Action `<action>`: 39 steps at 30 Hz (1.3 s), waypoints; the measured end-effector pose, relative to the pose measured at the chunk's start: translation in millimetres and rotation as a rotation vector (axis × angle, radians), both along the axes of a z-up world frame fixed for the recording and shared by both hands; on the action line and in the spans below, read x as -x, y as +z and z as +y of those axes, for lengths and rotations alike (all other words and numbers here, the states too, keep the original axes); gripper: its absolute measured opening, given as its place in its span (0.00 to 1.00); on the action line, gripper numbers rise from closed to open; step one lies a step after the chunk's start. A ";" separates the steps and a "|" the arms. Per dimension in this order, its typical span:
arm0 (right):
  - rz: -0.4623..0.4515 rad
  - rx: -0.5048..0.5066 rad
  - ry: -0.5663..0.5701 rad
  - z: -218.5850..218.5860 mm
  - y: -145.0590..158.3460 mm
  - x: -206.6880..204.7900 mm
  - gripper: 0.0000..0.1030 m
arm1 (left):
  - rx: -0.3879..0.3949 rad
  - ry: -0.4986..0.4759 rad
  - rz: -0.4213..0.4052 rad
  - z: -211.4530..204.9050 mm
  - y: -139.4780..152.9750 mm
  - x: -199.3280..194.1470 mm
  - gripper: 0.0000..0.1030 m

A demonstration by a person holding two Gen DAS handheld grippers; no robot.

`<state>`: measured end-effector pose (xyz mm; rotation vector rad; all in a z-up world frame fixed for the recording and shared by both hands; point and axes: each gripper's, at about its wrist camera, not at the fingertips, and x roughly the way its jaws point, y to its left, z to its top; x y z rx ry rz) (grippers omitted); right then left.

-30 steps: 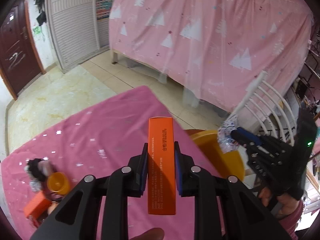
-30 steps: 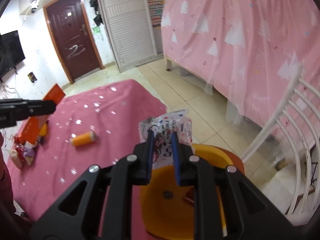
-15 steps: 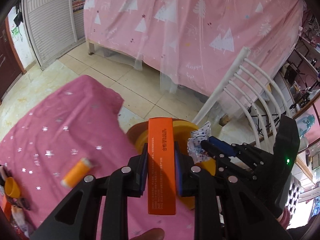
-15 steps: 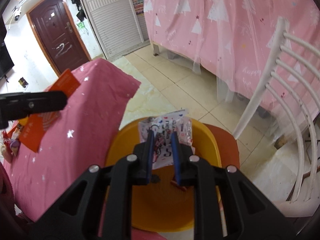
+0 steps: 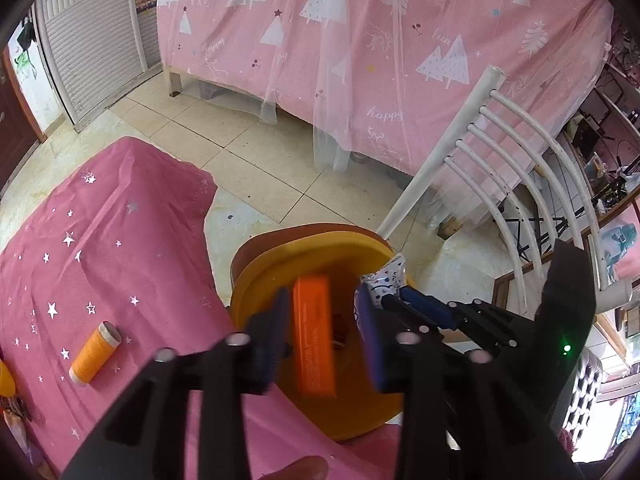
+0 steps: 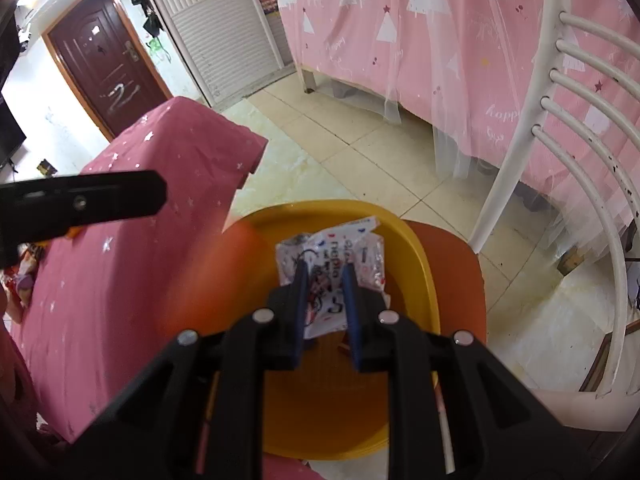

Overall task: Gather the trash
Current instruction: 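Open both tools to drop the box and bag into the yellow bin, then move both open tools back toward the orange thread spool on the table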

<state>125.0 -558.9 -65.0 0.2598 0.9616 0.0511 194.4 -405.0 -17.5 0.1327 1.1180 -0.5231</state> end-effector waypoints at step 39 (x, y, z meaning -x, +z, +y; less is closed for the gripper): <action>-0.145 0.088 0.165 107.1 86.0 -17.1 0.57 | 0.053 0.180 -0.186 157.4 86.5 19.4 0.58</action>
